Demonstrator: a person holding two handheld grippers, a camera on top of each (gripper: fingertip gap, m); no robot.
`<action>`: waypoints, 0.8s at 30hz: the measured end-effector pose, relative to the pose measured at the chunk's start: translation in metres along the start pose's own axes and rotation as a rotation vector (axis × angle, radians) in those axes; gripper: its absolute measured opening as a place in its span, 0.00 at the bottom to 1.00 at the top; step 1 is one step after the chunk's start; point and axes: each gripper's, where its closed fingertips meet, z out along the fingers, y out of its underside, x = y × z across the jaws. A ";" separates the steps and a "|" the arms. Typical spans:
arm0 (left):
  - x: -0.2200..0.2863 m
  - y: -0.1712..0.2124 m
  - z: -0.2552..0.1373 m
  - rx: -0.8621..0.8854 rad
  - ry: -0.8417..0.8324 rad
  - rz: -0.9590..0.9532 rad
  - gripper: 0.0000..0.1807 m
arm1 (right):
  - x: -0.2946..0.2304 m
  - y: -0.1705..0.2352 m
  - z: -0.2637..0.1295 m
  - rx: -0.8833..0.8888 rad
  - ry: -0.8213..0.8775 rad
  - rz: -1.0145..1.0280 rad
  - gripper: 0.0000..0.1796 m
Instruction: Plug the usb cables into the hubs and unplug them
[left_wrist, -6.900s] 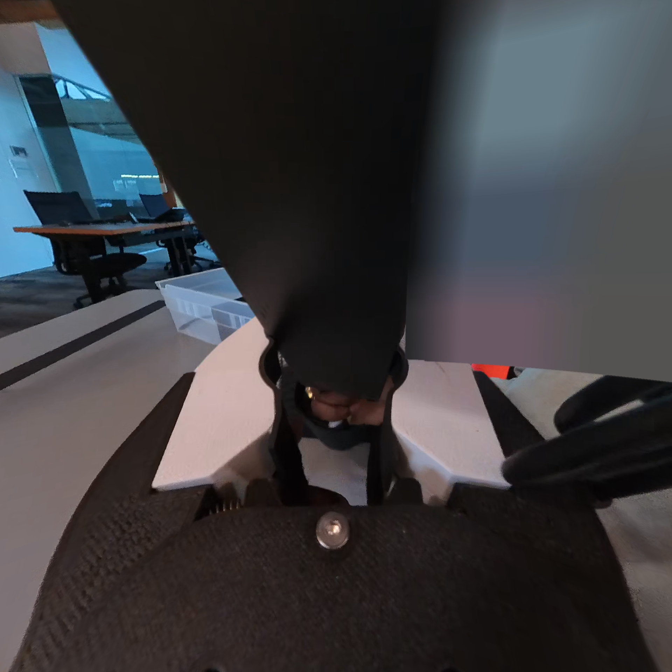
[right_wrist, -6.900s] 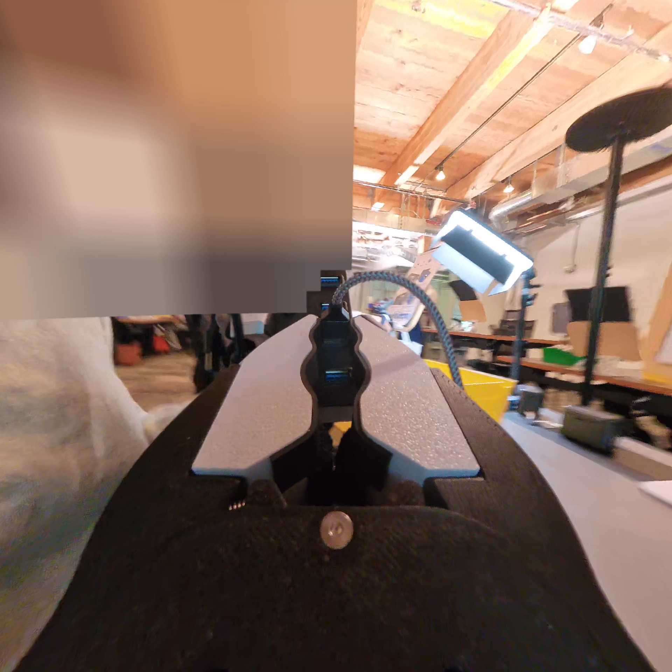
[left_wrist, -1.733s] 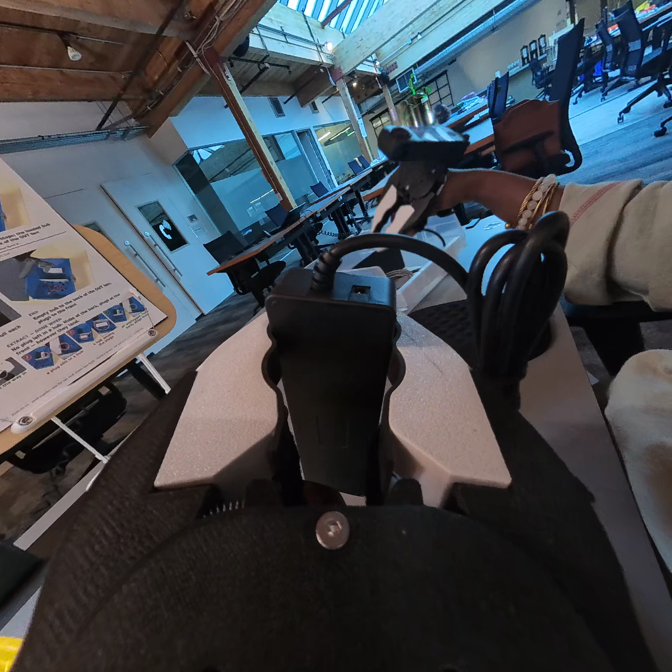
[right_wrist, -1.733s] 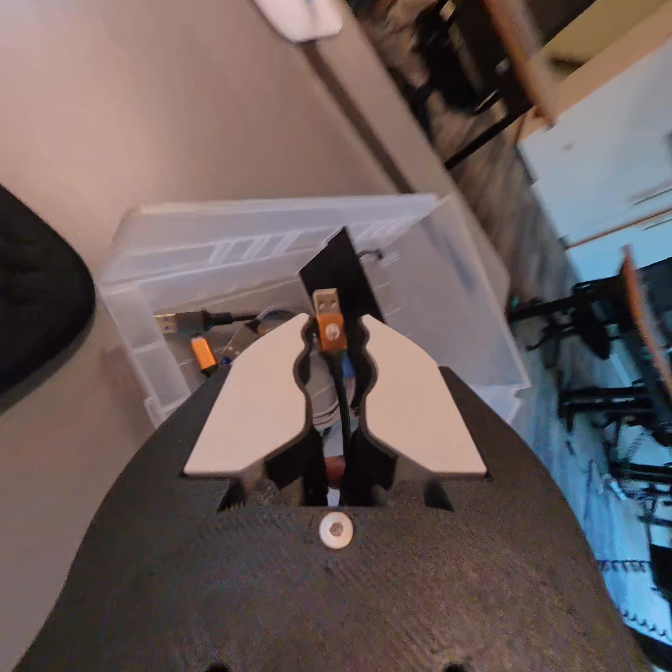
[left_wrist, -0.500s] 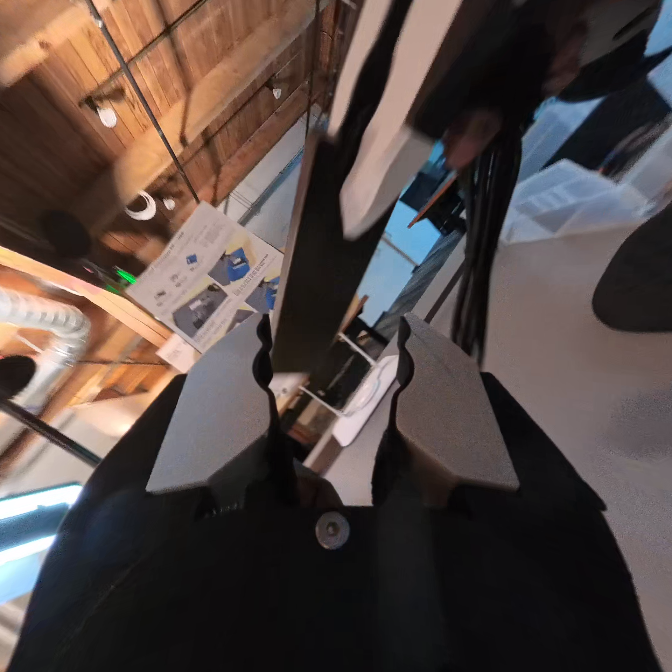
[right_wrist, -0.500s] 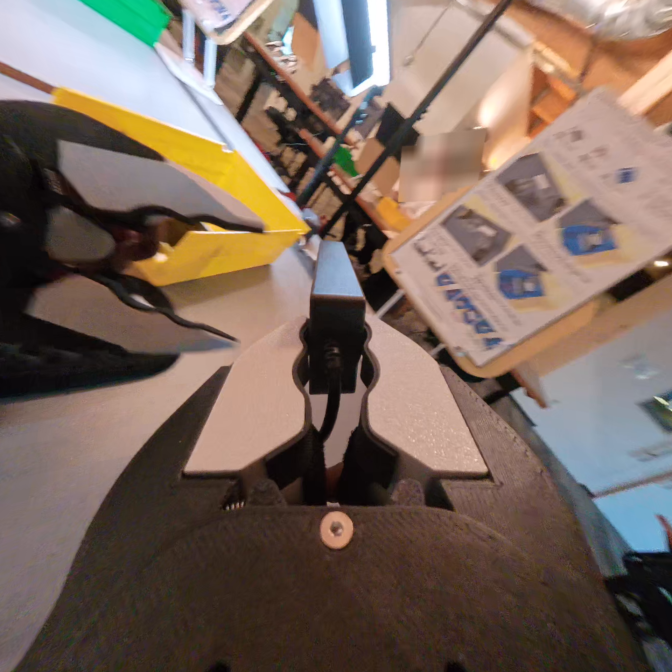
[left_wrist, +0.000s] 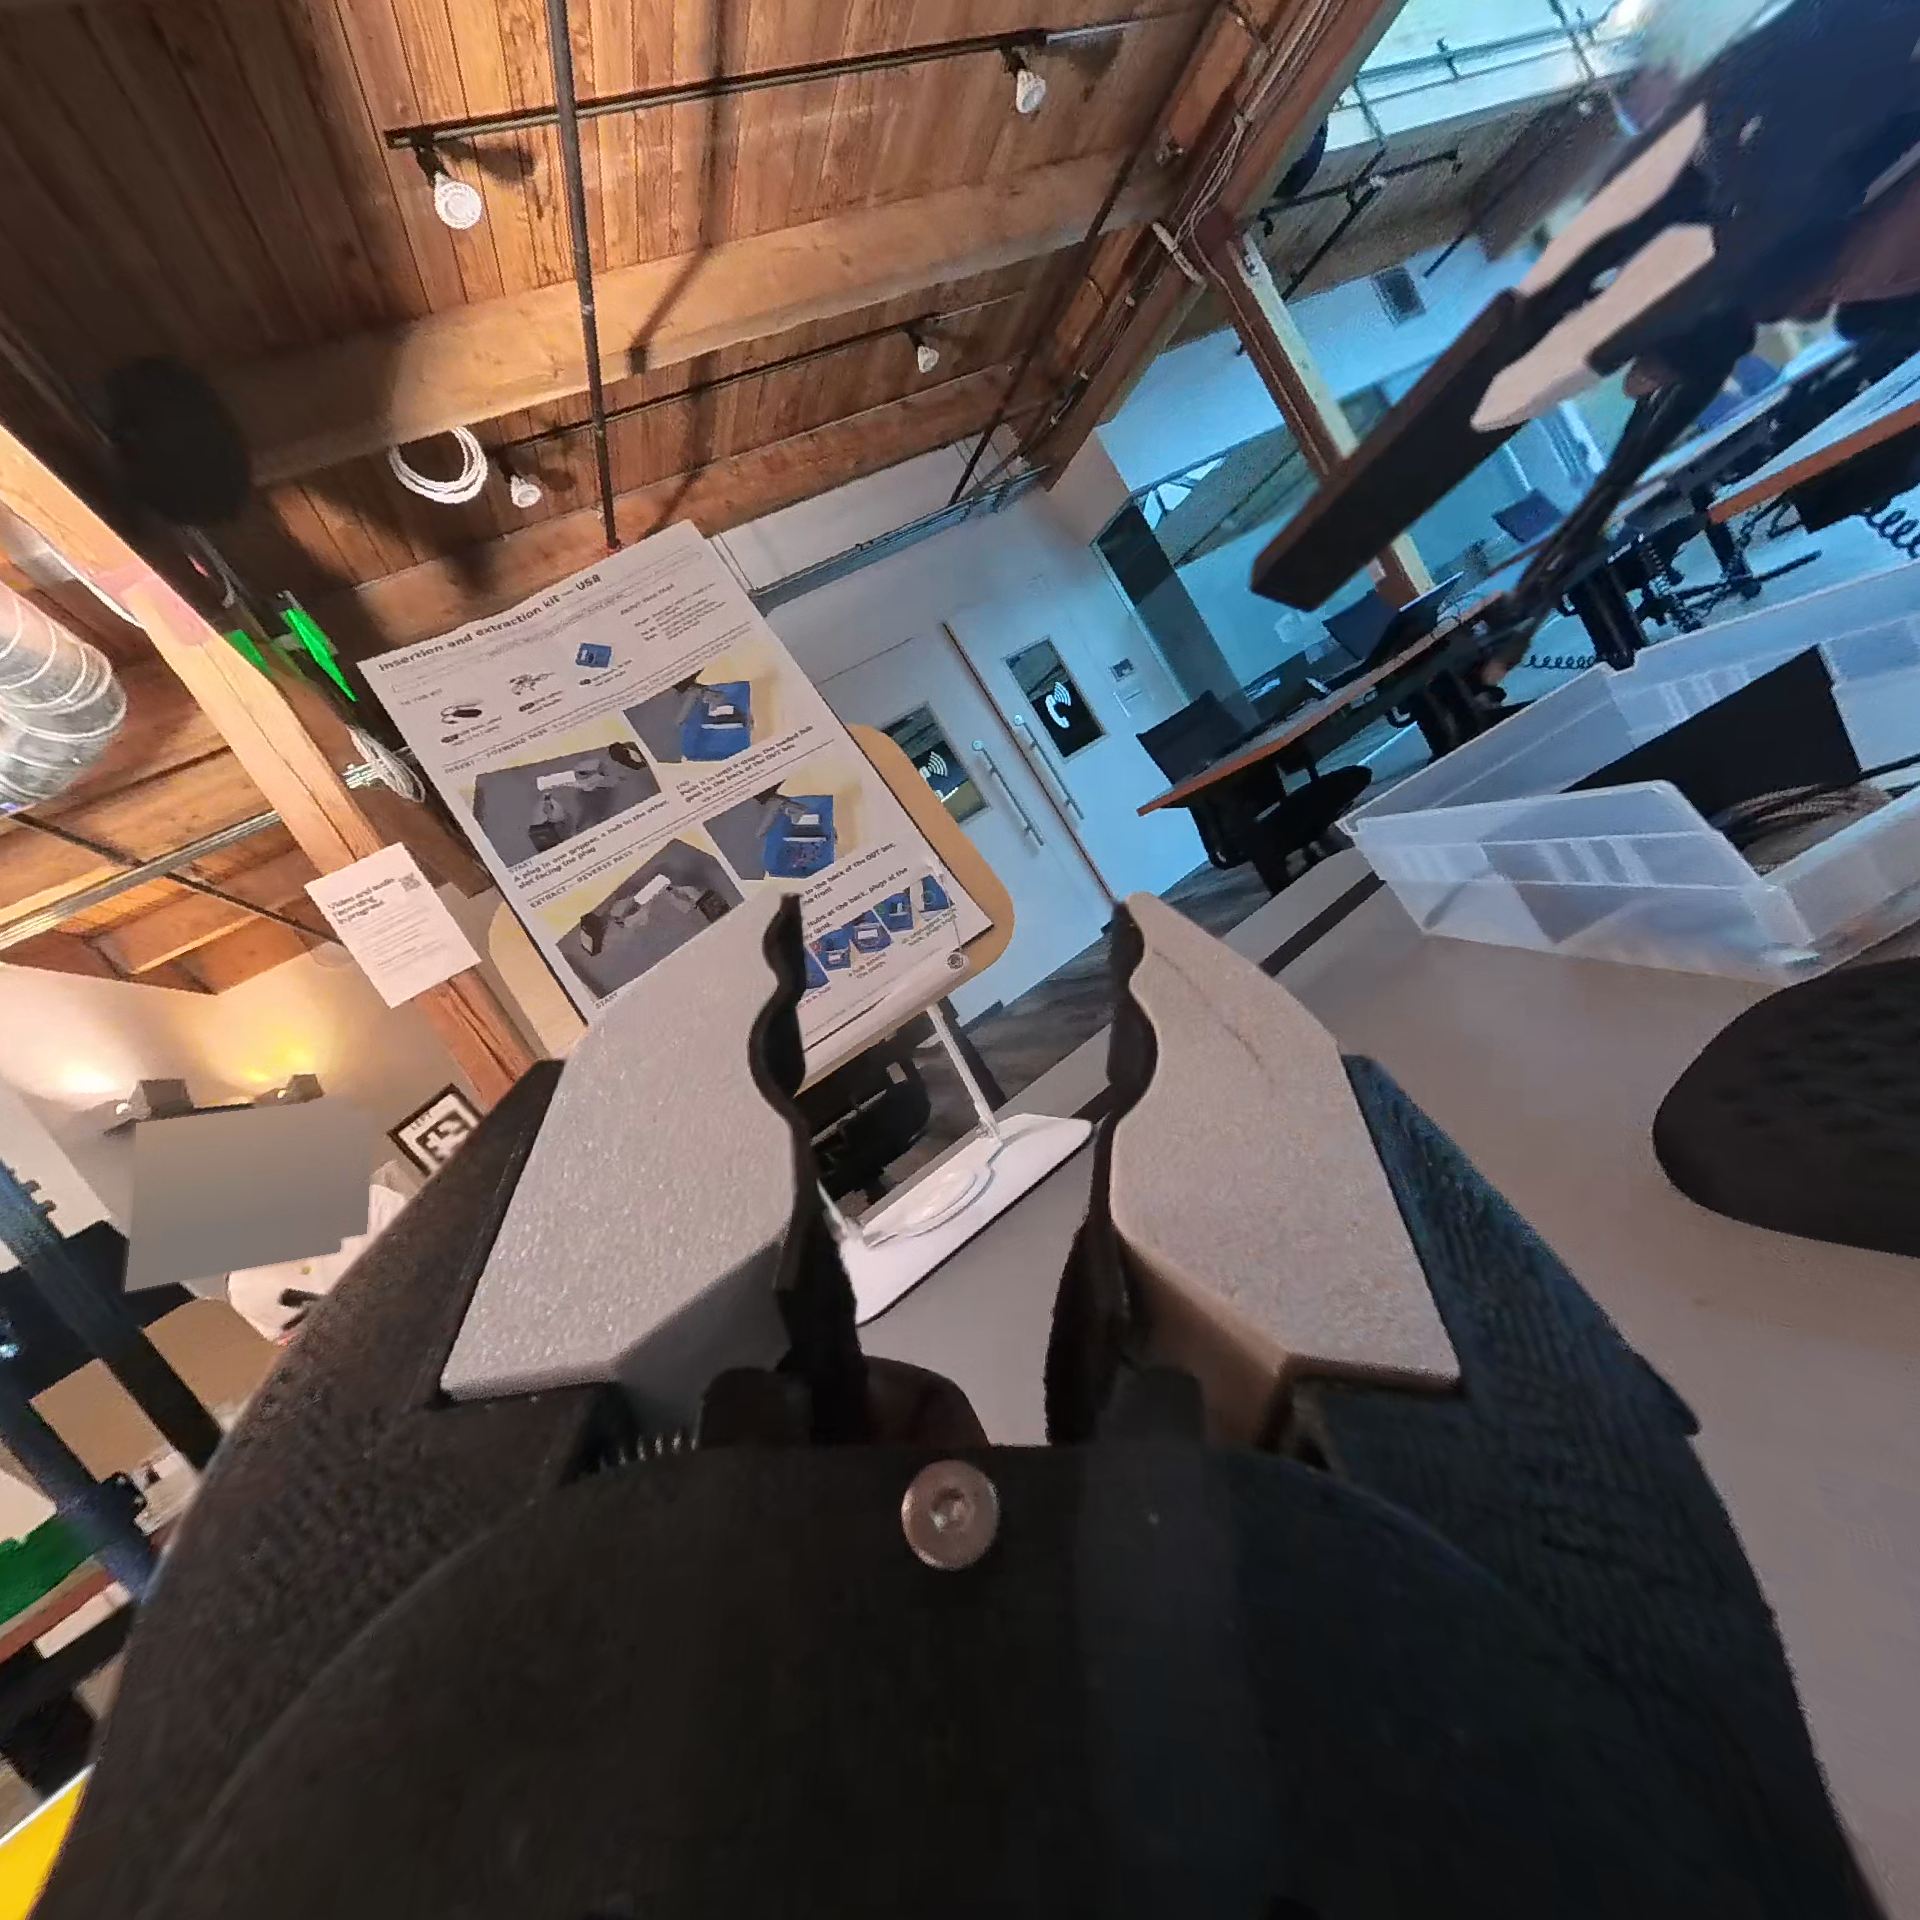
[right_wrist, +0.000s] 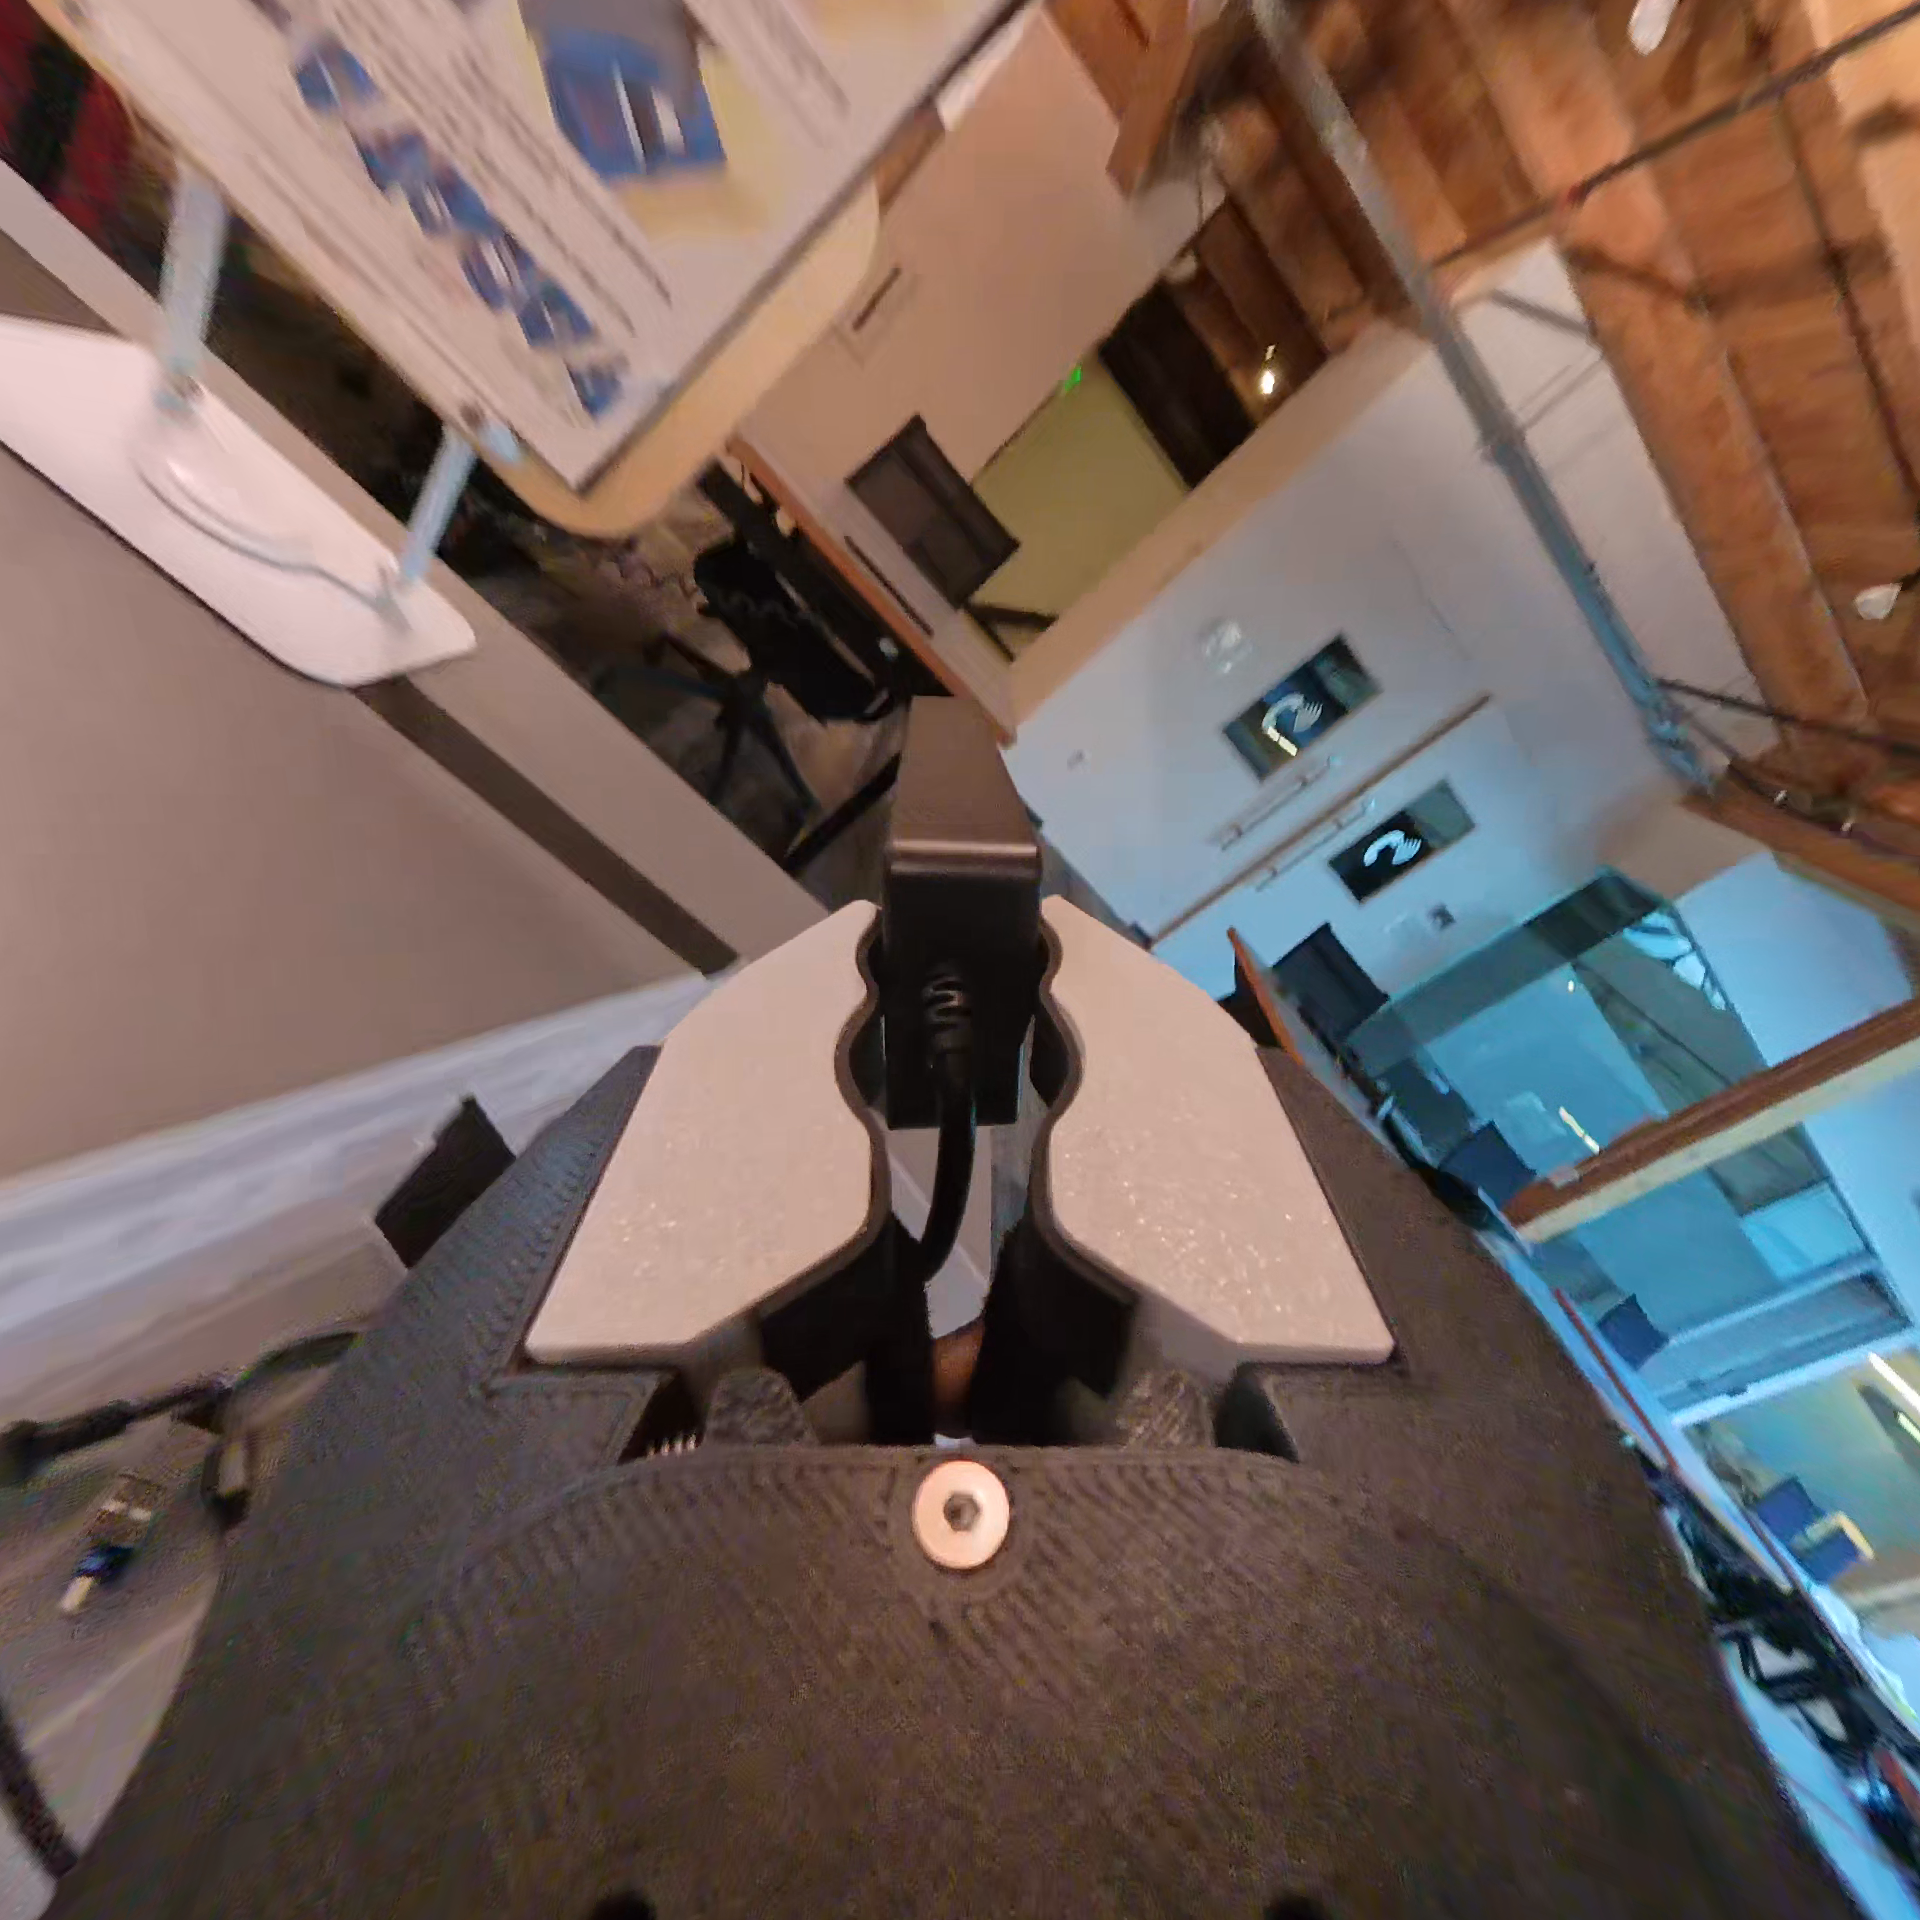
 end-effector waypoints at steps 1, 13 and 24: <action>0.000 0.001 0.000 -0.006 -0.001 0.015 0.31 | 0.001 0.017 0.008 -0.026 -0.009 -0.001 0.14; -0.002 0.004 0.001 -0.012 -0.014 0.044 0.30 | -0.056 0.132 0.035 -0.333 -0.328 0.096 0.16; -0.038 0.016 -0.005 -0.108 -0.065 -0.056 0.30 | -0.037 0.147 -0.020 -0.542 -0.118 0.319 0.31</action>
